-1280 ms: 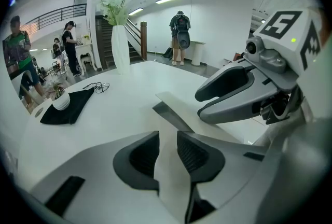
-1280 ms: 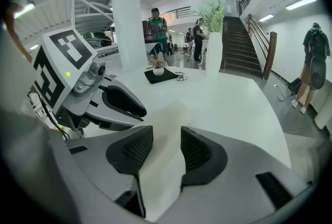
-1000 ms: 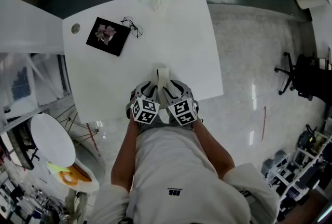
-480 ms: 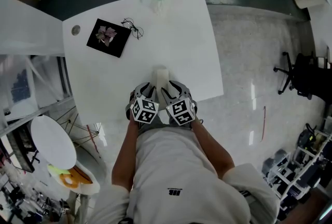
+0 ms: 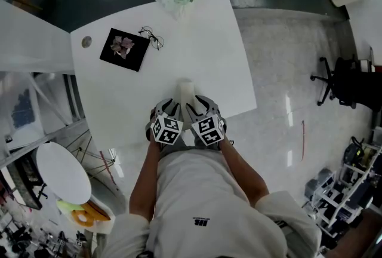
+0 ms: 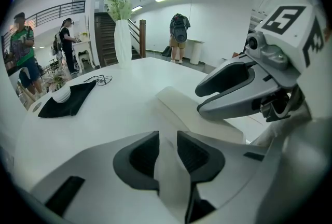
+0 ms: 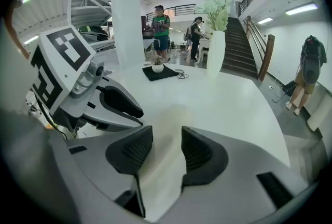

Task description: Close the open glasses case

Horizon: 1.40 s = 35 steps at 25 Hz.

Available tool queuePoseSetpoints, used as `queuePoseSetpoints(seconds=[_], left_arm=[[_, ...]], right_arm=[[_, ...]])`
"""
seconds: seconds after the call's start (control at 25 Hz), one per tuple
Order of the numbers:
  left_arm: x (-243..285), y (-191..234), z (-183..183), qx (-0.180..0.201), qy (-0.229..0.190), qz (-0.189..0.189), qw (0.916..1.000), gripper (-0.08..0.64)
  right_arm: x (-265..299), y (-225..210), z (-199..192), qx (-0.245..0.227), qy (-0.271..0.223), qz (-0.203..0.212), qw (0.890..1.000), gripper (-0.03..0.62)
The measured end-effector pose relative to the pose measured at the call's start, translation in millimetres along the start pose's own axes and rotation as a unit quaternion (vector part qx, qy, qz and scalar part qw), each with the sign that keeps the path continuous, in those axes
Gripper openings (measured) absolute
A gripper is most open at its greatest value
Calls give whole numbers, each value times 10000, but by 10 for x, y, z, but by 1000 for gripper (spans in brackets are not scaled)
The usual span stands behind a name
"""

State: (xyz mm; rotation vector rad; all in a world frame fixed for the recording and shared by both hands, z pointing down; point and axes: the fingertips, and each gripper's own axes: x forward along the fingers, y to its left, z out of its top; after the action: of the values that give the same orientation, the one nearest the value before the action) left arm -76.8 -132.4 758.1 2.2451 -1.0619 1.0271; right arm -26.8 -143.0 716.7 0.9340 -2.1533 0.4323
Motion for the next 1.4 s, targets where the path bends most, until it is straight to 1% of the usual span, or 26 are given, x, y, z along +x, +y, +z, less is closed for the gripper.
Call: queuePoseSetpoints(seconds=[0.24, 0.4, 0.52, 0.68, 1.04, 1.24, 1.4], left_arm=[[-140, 95, 42, -121, -294, -12, 9995, 121], [-290, 191, 105, -233, -579, 64, 9980, 121], [-429, 270, 216, -233, -808, 151, 9963, 121], [-690, 363, 430, -182, -1201, 291, 9922, 121], [-1296, 446, 840, -88, -1917, 548, 9799, 121], [-1499, 470, 1007, 46, -2145, 621, 9747, 121], [-1542, 507, 1038, 110, -2158, 662, 9741, 121]], right_arm=[[-81, 6, 74, 42, -100, -264, 9996, 178], [-188, 10, 177, 96, -267, -426, 9987, 178], [-289, -42, 300, 113, -470, -579, 9972, 178], [-496, -105, 521, 228, -630, -795, 9946, 178], [-900, -49, 975, 90, -1167, -971, 9884, 178], [-1073, -23, 1145, 105, -1451, -1080, 9835, 176], [-1121, -31, 1203, 131, -1580, -1132, 9808, 176]])
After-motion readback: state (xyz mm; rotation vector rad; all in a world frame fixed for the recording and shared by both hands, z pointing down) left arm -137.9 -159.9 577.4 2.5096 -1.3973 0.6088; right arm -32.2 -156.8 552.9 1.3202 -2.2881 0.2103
